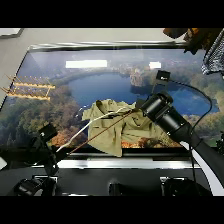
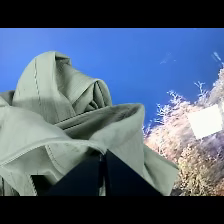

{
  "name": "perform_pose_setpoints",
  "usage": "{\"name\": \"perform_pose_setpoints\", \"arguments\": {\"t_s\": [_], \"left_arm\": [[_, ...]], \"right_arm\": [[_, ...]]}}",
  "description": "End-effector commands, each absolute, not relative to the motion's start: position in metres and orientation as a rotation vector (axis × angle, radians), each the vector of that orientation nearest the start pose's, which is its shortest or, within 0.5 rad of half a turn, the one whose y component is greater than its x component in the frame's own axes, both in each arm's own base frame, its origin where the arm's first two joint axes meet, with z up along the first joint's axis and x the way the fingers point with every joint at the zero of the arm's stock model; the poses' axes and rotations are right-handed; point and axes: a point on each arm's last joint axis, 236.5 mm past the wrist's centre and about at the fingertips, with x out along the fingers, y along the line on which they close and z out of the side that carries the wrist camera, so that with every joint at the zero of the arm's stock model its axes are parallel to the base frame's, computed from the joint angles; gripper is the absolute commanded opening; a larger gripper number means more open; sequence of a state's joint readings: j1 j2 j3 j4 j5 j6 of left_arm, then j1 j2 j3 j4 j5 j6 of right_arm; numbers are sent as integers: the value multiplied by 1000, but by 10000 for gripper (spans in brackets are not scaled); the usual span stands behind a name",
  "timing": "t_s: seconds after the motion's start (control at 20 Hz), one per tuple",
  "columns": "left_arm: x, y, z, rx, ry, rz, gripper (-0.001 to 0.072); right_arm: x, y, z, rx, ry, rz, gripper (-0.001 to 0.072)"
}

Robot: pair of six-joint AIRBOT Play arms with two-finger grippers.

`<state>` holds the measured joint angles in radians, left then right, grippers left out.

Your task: Fold the clothes and pants, and hang the long-sleeved shirts on hangers.

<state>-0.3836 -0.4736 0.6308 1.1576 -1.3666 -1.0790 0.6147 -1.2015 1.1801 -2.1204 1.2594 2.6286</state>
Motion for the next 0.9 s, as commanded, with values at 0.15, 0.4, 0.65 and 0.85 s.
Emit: {"name": "perform_pose_setpoints", "arguments": {"t_s": [0.15, 0.4, 0.65, 0.85], "left_arm": [[166, -193, 31, 289, 1069, -1027, 16], [176, -218, 30, 326, 1034, -1070, 16], [190, -235, 43, 341, 966, -1080, 16], [194, -237, 62, 357, 933, -1090, 17]], "right_arm": [[363, 116, 69, 144, 966, -351, 29], [361, 120, 67, 141, 983, -332, 29], [358, 123, 70, 136, 993, -304, 28], [355, 120, 83, 133, 970, -285, 28]]}}
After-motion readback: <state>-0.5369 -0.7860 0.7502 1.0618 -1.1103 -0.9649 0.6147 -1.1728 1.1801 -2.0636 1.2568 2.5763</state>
